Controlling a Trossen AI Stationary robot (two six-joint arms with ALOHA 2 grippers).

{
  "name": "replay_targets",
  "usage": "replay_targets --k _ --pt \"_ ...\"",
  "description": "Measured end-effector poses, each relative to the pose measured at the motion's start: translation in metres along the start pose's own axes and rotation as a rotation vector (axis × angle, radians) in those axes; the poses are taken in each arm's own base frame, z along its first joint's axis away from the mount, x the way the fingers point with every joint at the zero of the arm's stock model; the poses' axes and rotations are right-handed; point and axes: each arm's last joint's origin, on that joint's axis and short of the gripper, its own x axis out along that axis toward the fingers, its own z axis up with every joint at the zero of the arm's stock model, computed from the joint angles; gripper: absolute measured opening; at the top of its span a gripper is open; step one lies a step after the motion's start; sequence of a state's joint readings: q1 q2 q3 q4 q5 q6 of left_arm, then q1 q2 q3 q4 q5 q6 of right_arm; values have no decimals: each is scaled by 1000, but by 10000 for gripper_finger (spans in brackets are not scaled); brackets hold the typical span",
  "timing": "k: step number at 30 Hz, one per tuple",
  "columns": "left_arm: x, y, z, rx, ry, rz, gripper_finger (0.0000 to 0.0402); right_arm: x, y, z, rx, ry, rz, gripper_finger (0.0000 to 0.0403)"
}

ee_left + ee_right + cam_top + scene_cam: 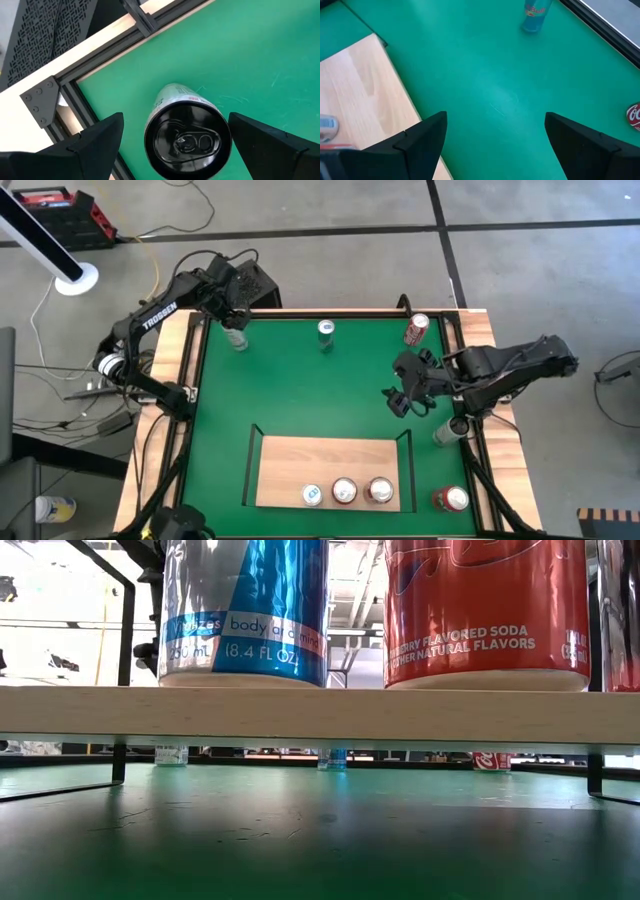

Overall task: Place canned beverage on shelf
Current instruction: Put the top white soda can on the shelf

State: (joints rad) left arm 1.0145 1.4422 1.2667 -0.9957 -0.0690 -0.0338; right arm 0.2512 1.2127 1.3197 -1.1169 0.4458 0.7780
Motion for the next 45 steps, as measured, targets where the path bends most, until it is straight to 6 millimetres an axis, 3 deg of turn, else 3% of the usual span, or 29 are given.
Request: replay_targets --k 6,14,19,22,27,34,39,45 --pt "0 0 -1 -7 6 -11 332 -3 2 -5 -31 15 6 358" --pt "-1 0 -4 -55 36 -11 230 -8 7 -12 -75 15 11 358" --pt "-6 -6 -8 -84 56 -71 229 -12 12 -18 -91 13 31 358" --pt "-26 -18 -11 -59 40 -129 229 -15 16 -22 -102 15 47 358" --pt "-77 -45 -11 -8 -113 -208 229 -19 20 -27 -127 -10 49 358" --pt "-148 -101 -25 61 -229 -388 229 -20 21 -28 -160 -21 46 358" --pt "-184 -148 -56 106 -259 -503 229 -20 22 -27 -206 -29 53 358" --pt "-208 -195 -115 111 -190 -607 229 -20 25 -26 -249 -44 80 358"
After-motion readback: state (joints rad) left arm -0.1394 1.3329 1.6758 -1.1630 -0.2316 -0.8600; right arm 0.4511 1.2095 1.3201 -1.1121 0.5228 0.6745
